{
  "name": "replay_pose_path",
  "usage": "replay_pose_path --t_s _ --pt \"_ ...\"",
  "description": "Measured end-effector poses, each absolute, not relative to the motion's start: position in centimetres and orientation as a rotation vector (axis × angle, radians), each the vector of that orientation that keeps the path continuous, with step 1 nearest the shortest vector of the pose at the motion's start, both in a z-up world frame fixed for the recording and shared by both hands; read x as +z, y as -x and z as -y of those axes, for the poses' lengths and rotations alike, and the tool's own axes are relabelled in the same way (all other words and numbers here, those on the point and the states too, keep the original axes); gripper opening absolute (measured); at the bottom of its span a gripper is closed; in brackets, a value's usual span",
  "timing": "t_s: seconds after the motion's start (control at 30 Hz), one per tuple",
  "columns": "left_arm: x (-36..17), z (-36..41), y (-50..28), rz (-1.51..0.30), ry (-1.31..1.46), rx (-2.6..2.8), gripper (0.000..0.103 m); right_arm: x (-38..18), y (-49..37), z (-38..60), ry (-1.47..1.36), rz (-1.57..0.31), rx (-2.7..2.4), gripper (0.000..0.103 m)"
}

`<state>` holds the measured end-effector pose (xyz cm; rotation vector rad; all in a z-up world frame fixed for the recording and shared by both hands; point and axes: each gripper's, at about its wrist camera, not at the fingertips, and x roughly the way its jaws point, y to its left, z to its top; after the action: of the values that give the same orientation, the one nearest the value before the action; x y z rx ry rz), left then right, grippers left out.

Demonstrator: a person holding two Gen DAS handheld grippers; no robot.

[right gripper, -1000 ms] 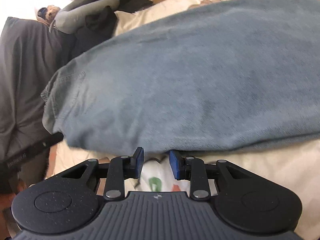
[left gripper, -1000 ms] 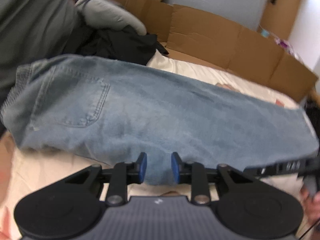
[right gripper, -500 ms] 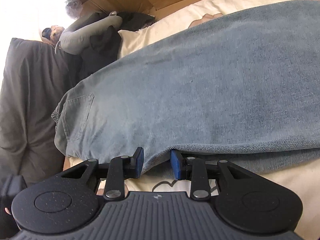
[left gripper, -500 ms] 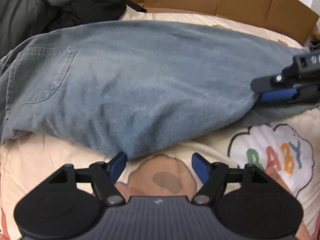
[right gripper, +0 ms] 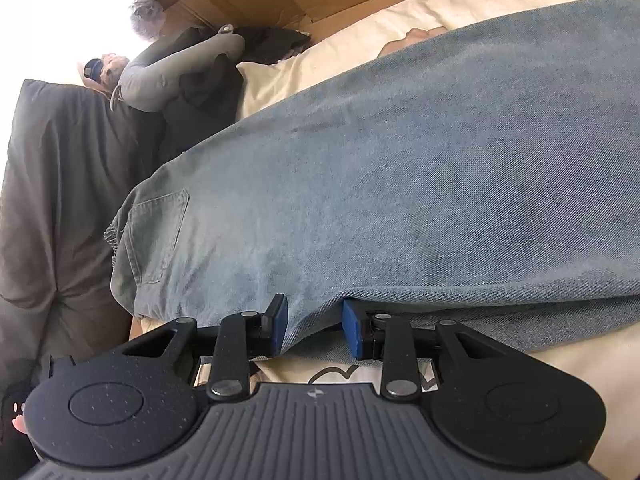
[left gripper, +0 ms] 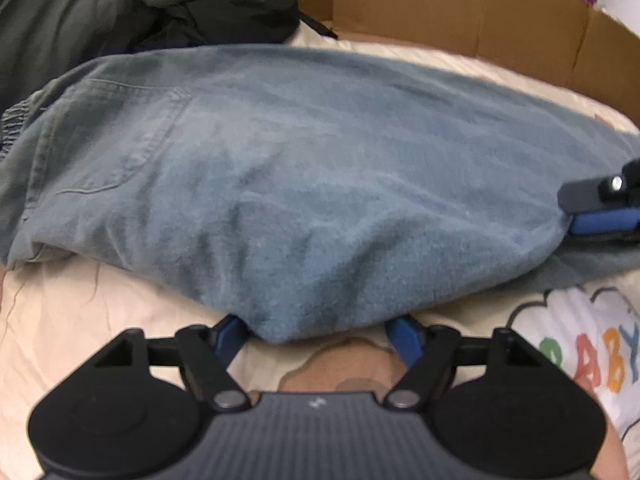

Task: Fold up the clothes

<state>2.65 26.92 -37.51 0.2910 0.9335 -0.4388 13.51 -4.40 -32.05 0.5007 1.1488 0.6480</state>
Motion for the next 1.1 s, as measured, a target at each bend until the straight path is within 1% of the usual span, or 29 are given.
replay_pose_path --t_s 0.17,0.27,0.4,0.5,0.77,0.93,1.1 --pt "-34.4 -27.9 -2.1 -0.852 -0.212 -0.421 0.075 -31.9 -13.6 4.6 -0.506 -1.140 0.639 0.032" --pt "-33.6 -27.9 -2.8 -0.846 -0.164 -0.424 0.075 -31.8 -13.6 4.7 -0.509 -1.133 0.637 0.032" --pt "-33.8 -28.4 -4.1 -0.888 -0.055 -0.415 0.075 -31.7 -13.5 4.6 -0.500 -1.130 0.641 0.032" --pt "-35.0 -28.7 -4.1 -0.919 -0.045 -0.403 0.078 -31.8 -13.4 4.4 -0.490 -1.135 0.644 0.032" --pt "-37.5 -29.5 -3.5 -0.987 -0.009 -0.376 0.078 -32.0 -13.4 4.2 -0.499 -1.138 0.636 0.032" --pt "-37.3 -29.4 -4.0 -0.966 0.041 -0.355 0.077 -32.1 -13.3 4.3 -0.501 -1.137 0.635 0.032" --pt "-35.9 -30.5 -5.6 -0.976 0.226 -0.354 0.076 -32.1 -13.2 4.4 -0.500 -1.137 0.634 0.032"
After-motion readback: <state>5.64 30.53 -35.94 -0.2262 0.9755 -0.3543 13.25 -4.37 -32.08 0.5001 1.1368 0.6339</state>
